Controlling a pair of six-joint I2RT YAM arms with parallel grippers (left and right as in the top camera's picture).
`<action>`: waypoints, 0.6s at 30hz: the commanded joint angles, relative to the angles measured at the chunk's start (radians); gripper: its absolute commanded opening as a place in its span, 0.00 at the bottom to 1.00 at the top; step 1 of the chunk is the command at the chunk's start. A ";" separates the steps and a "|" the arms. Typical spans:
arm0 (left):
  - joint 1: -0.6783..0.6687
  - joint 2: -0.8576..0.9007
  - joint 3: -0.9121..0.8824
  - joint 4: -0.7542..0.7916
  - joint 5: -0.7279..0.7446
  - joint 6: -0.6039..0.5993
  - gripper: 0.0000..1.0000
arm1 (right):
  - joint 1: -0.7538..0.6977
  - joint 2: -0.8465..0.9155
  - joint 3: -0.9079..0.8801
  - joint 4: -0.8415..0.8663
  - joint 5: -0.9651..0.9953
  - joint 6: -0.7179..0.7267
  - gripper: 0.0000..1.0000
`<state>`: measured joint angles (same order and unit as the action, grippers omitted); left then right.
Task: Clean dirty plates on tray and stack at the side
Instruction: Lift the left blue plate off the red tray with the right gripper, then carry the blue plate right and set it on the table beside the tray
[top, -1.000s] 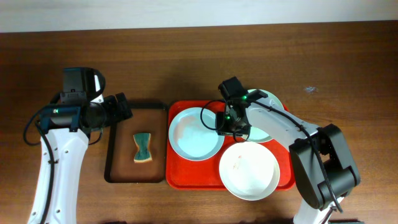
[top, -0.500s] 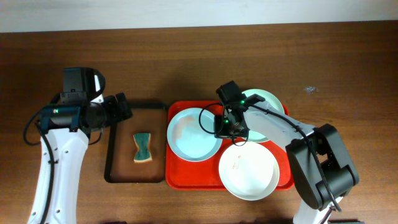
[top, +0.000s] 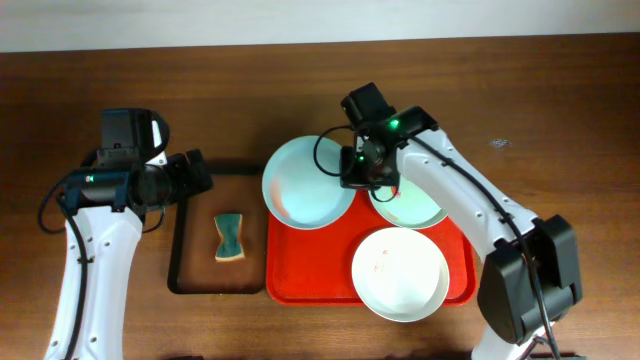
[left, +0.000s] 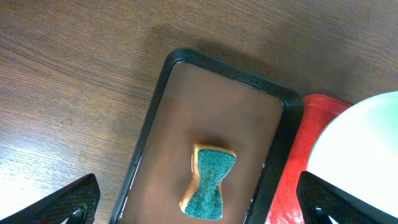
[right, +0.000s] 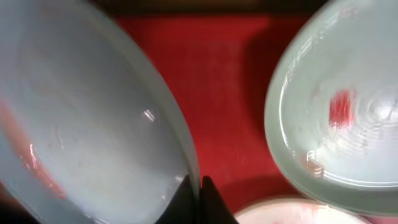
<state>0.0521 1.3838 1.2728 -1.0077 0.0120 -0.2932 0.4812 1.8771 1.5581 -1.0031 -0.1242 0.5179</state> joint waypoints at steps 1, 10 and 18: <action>0.003 -0.014 0.016 -0.001 0.008 -0.009 0.99 | 0.105 -0.020 0.024 0.090 0.126 0.038 0.04; 0.003 -0.014 0.016 -0.001 0.008 -0.009 0.99 | 0.345 0.013 0.030 0.336 0.551 -0.011 0.04; 0.003 -0.014 0.016 -0.001 0.008 -0.009 0.99 | 0.494 -0.025 0.083 0.546 0.818 -0.558 0.04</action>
<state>0.0521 1.3838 1.2728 -1.0084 0.0120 -0.2932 0.9272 1.8858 1.6066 -0.4931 0.5804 0.1490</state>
